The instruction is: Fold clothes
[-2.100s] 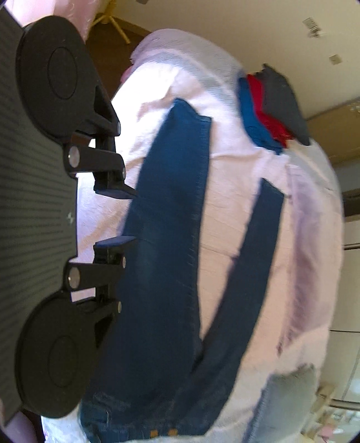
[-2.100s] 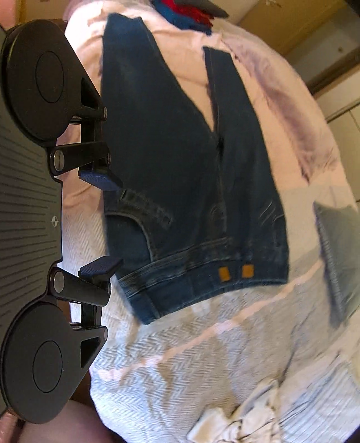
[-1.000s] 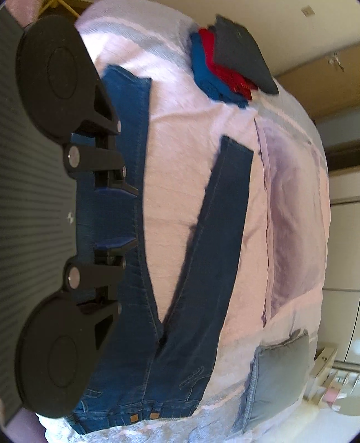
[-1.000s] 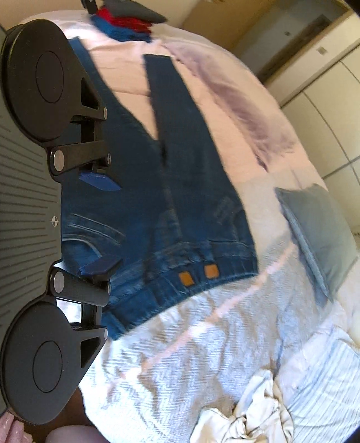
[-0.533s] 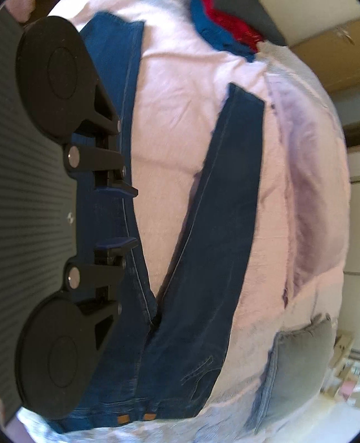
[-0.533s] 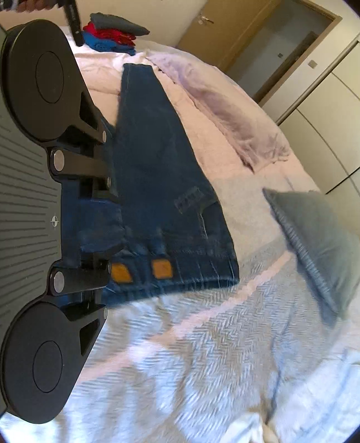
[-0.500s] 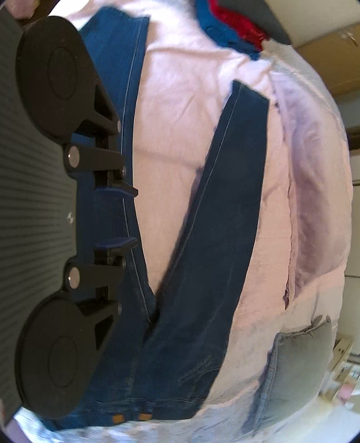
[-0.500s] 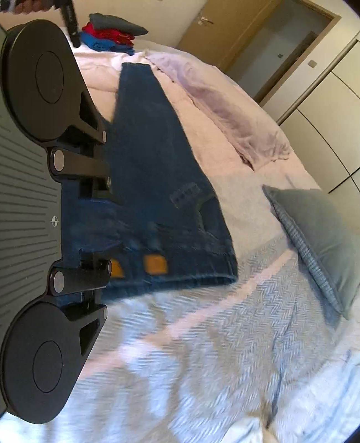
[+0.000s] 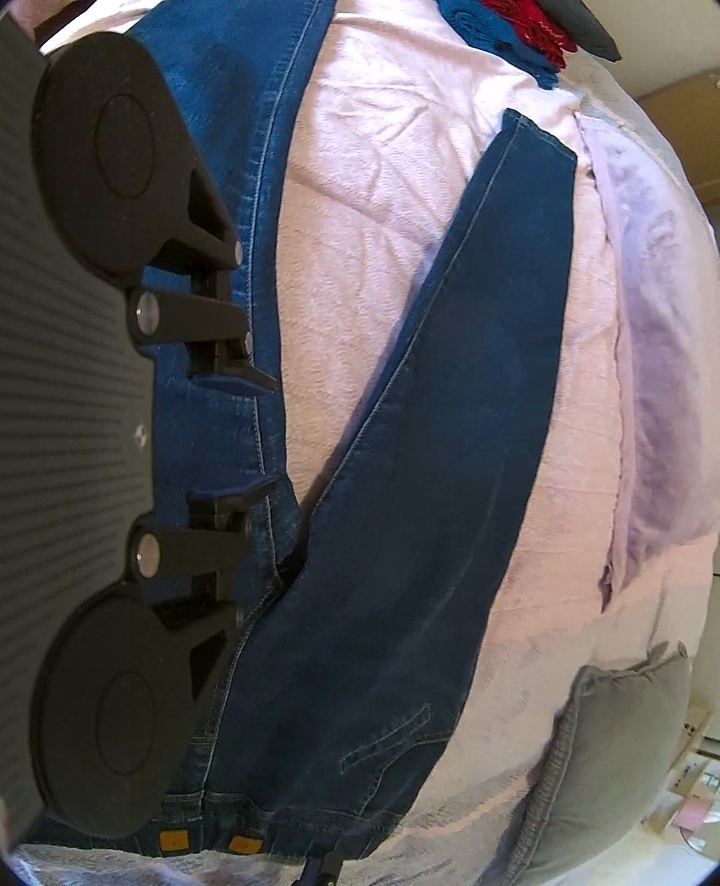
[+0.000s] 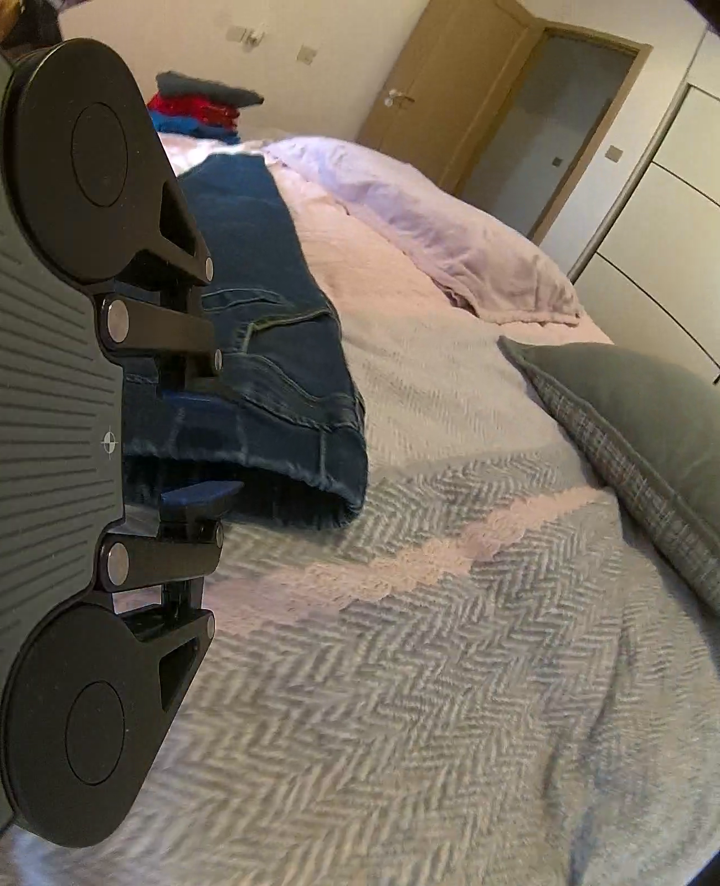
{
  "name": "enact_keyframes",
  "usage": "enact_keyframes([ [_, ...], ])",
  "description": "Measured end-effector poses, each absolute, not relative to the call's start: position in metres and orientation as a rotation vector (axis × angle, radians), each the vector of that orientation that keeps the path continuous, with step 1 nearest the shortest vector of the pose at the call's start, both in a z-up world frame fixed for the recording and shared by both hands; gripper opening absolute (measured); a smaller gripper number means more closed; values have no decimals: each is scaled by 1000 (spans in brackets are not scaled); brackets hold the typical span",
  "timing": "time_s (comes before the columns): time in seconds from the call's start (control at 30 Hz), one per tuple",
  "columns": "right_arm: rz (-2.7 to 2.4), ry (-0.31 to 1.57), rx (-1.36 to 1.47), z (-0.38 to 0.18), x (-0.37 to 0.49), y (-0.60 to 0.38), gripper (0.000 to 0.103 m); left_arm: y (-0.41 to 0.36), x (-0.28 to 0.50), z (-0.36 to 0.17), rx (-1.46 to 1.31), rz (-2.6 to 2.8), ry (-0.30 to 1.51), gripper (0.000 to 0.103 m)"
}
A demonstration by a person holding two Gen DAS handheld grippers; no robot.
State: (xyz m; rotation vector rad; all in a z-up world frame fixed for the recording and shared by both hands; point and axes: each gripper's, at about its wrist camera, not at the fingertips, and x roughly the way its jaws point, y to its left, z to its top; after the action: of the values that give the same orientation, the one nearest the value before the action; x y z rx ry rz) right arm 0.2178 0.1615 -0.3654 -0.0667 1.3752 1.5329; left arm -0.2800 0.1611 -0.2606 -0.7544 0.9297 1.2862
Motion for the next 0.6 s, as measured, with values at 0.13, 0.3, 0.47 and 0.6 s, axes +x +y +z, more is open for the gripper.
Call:
enact_keyframes([
  [0.13,1593,1519,123,-388,231,169,30,165,-274,-266,-766,1312,940,27],
  [0.3,1559,1499,170,-388,224,173,2,170,-272,-269,-774,1340,947,27],
  [0.47,1562,1274,263,-344,229,166,0,176,-273,-271,-764,1355,950,27],
  [0.6,1341,1372,146,-399,242,171,0,177,-274,-275,-762,1349,968,27],
])
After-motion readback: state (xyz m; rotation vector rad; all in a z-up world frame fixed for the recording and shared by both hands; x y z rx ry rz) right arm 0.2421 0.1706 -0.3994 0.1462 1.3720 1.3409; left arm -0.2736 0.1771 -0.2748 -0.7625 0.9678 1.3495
